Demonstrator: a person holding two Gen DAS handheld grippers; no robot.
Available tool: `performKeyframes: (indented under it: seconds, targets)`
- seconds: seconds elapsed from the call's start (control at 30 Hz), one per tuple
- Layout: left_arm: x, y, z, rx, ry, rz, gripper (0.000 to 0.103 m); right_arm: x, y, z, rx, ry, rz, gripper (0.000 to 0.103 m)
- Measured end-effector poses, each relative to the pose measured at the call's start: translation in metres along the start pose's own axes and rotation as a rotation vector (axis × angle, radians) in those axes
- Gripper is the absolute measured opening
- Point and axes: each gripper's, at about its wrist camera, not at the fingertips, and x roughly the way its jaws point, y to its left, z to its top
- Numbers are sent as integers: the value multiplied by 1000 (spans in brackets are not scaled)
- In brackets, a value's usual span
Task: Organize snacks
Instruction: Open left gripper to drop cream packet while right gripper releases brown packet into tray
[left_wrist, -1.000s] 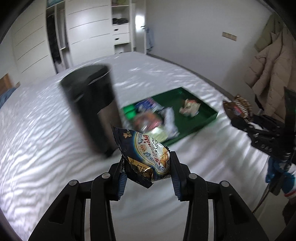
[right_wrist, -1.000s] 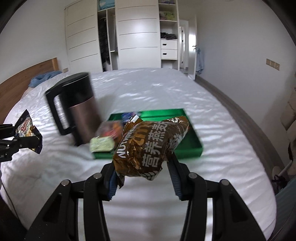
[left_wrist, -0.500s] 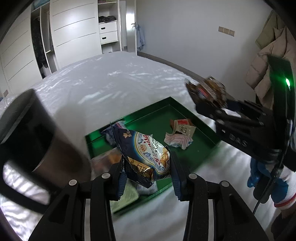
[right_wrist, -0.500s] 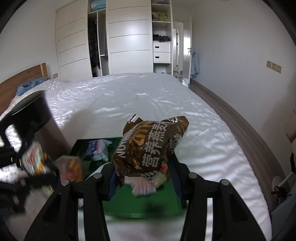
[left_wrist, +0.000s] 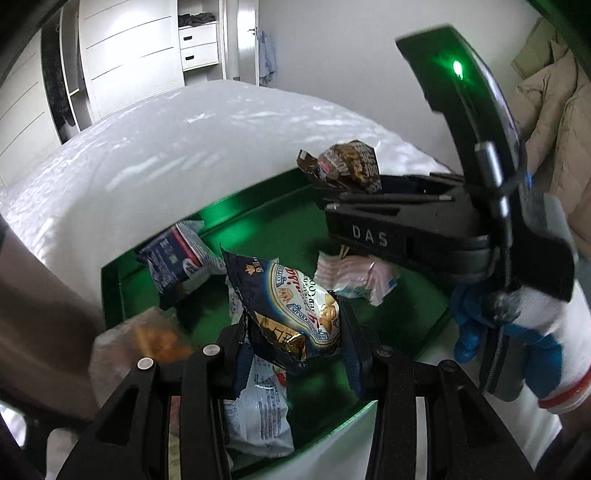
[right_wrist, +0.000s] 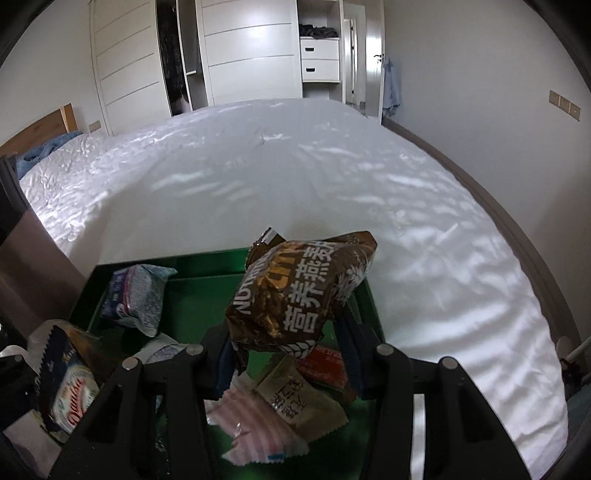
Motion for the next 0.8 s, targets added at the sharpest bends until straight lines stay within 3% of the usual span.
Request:
performKeyframes:
  seconds: [0.47, 0.57, 0.73, 0.8]
  targets:
    - [19, -10, -12, 40, 20, 81, 38, 22, 0, -12, -6, 76, -20, 103]
    - [20, -12, -10, 30, 32, 79, 45, 22, 0, -11, -6, 84, -28, 103]
    - [12, -9, -7, 18, 23, 87, 46, 14, 2, -7, -5, 74, -34, 103]
    - [9, -6, -4, 5, 15, 95, 52, 8, 3, -5, -4, 64, -30, 103]
